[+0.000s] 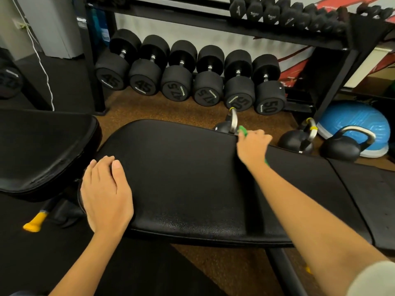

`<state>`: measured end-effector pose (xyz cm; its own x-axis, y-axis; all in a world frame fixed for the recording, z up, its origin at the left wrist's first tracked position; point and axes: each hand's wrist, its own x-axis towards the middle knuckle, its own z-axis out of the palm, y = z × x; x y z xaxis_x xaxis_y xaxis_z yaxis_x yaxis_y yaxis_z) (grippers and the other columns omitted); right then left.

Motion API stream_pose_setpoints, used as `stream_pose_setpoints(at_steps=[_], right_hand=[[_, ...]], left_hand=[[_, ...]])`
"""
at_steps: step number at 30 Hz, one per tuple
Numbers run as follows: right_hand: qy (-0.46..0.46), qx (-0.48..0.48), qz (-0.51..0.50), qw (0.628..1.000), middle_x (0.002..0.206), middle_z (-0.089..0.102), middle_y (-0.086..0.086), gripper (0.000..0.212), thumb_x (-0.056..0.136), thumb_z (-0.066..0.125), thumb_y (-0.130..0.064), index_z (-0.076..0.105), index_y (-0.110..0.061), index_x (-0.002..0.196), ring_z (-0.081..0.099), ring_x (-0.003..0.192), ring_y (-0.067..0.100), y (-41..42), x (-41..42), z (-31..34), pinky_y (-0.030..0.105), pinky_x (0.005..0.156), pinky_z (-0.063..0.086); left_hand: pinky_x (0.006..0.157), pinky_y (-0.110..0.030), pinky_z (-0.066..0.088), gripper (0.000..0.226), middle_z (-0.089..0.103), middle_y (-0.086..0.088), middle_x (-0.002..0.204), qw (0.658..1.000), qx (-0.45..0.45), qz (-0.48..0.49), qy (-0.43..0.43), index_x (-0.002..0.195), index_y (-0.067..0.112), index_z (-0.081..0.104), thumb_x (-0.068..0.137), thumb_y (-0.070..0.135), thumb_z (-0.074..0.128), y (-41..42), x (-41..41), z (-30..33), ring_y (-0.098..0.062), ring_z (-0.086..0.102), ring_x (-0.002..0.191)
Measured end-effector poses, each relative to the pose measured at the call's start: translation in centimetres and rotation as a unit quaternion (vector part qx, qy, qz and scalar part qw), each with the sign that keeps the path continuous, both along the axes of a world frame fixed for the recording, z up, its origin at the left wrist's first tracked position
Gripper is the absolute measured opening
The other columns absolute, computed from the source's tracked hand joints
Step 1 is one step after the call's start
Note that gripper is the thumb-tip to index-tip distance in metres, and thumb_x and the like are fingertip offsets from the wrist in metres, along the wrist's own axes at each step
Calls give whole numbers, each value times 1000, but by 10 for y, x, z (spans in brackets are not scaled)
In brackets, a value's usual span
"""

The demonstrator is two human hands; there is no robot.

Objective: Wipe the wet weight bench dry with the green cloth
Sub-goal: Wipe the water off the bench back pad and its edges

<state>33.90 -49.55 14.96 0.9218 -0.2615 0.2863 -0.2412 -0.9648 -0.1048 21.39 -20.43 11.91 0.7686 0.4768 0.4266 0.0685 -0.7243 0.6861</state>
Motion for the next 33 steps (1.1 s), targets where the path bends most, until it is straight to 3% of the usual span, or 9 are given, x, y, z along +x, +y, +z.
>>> stream_pose_setpoints(at_steps=[6, 11, 14, 17, 19, 25, 29, 33], right_hand=[[48, -25, 116, 992, 121, 54, 15, 33, 102, 33, -22, 55, -4, 120, 42, 112, 31, 111, -14, 14, 41, 96, 29], [65, 110, 225, 966, 123, 50, 14, 36, 101, 39, -28, 55, -4, 123, 40, 108, 28, 176, -31, 5, 36, 97, 29], [117, 279, 304, 903, 118, 54, 14, 37, 100, 44, -31, 58, -8, 126, 42, 107, 27, 186, -49, 9, 33, 92, 31], [161, 401, 340, 835, 107, 64, 10, 33, 98, 51, -34, 63, -16, 122, 56, 102, 20, 164, -70, 24, 29, 82, 40], [129, 445, 299, 834, 112, 62, 3, 35, 96, 52, -38, 62, -20, 124, 56, 105, 16, 132, -76, 33, 29, 87, 41], [-9, 350, 96, 932, 92, 71, 6, 26, 94, 55, -37, 70, -25, 111, 62, 88, 18, -55, -93, 38, 35, 81, 46], [-8, 256, -101, 961, 95, 68, 21, 33, 94, 56, -37, 69, -13, 112, 60, 100, 35, -168, -133, 17, 42, 88, 41], [9, 143, -166, 976, 104, 62, 31, 39, 98, 49, -33, 64, -2, 117, 47, 111, 45, -194, -159, -11, 46, 97, 29]], left_hand=[[112, -43, 24, 53, 54, -7, 136, 1000, -16, 0, 4, 129, 11, 53, 101, 41, 19, 0, -1, 0, -22, 31, 139], [112, -43, 23, 57, 51, -8, 139, 998, -59, 8, -8, 135, 12, 50, 101, 43, 16, -3, -5, 4, -19, 30, 139], [111, -47, 28, 59, 51, -9, 137, 998, -65, 0, -24, 134, 11, 49, 100, 44, 15, -2, -6, 7, -22, 33, 138], [111, -47, 28, 60, 49, -9, 140, 996, -78, -3, -34, 137, 11, 47, 100, 46, 14, 0, -7, 7, -22, 33, 137], [110, -48, 29, 58, 48, -9, 140, 995, -88, 2, -40, 137, 13, 46, 101, 46, 15, 0, -8, 6, -20, 34, 137], [109, -49, 31, 56, 50, -11, 137, 994, -99, 7, -51, 134, 12, 48, 102, 44, 16, -3, -11, 8, -23, 36, 135], [108, -46, 32, 56, 53, -9, 135, 993, -99, 10, -55, 133, 12, 50, 102, 44, 16, -4, -12, 8, -22, 38, 134], [108, -46, 31, 54, 53, -6, 135, 993, -106, 19, -45, 133, 16, 51, 102, 43, 16, -4, -11, 7, -19, 36, 135]])
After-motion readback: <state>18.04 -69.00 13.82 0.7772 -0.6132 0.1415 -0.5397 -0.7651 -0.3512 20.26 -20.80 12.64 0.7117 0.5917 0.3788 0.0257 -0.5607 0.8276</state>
